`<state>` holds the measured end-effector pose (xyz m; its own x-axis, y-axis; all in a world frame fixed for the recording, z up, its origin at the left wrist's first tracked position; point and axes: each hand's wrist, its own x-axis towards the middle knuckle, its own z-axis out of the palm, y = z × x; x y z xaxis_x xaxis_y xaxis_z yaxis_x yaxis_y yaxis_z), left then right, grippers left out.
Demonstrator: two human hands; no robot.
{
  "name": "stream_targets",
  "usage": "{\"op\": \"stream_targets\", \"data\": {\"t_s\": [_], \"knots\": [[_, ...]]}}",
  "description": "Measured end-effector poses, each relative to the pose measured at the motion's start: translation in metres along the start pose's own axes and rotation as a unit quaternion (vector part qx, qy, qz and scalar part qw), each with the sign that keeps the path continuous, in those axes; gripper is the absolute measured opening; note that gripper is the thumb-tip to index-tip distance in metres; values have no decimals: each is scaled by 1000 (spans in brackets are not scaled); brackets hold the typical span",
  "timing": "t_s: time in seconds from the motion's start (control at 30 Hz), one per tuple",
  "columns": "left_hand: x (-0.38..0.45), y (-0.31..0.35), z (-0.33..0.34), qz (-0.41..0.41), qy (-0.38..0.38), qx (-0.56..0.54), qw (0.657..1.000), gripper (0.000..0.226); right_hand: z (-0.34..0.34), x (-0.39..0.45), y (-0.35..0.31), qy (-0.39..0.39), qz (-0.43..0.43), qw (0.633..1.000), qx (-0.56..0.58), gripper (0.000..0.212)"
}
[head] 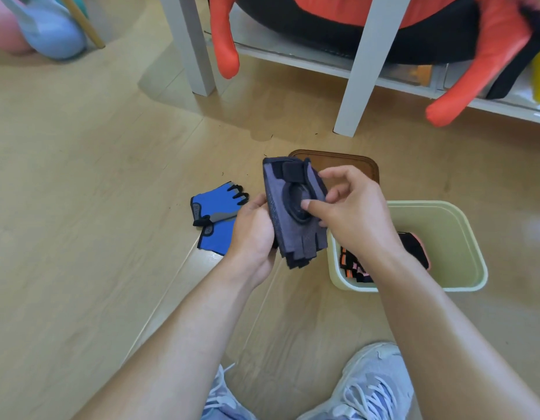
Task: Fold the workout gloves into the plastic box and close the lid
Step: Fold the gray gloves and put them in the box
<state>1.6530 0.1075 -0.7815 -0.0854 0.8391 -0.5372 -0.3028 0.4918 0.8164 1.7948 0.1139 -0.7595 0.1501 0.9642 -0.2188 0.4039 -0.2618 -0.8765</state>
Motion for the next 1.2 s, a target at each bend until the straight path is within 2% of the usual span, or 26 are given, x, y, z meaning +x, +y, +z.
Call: {"op": "stream_targets", "data": {"t_s": [0.07, 0.23, 0.37, 0.43, 0.5, 0.6, 0.73, 0.83, 0.93, 1.03, 1.1, 1.2], "knots": [[-1, 1, 0, 1, -2, -8, 1000, 31, 1, -3, 4, 2, 12, 999, -39, 46], [-1, 2, -3, 0, -5, -7, 1000, 29, 3, -1, 4, -32, 0, 998, -46, 19], [5, -3, -5, -15, 39, -22, 999, 26, 2, -1, 2, -23, -21, 999, -40, 17], [9, -4, -9, -30, 54, -41, 997, 42, 1, 0, 2, 17, -18, 1000, 15, 15], [11, -2, -14, -47, 36, -49, 997, 55, -3, 4, 4, 82, -11, 994, 71, 14], [11, 1, -17, -58, 16, -72, 996, 58, -14, 10, 6, 165, 0, 981, 104, 16], [12, 1, -18, -75, -2, -123, 990, 61, -26, 15, 5, 184, 17, 976, 117, 23], [10, 2, -20, -94, -18, -148, 984, 55, -27, 14, 4, 157, 36, 978, 129, 23], [11, 2, -22, -108, -35, -169, 979, 54, -21, 13, 1, 85, 69, 978, 177, 24], [10, 2, -22, -118, -45, -173, 977, 38, -15, 11, -3, -3, 104, 972, 212, 25], [8, 2, -20, -120, -46, -173, 976, 33, -10, 10, -2, -48, 124, 967, 217, 26], [7, 1, -19, -111, -55, -163, 979, 37, -2, 8, 1, -73, 126, 973, 179, 23]]}}
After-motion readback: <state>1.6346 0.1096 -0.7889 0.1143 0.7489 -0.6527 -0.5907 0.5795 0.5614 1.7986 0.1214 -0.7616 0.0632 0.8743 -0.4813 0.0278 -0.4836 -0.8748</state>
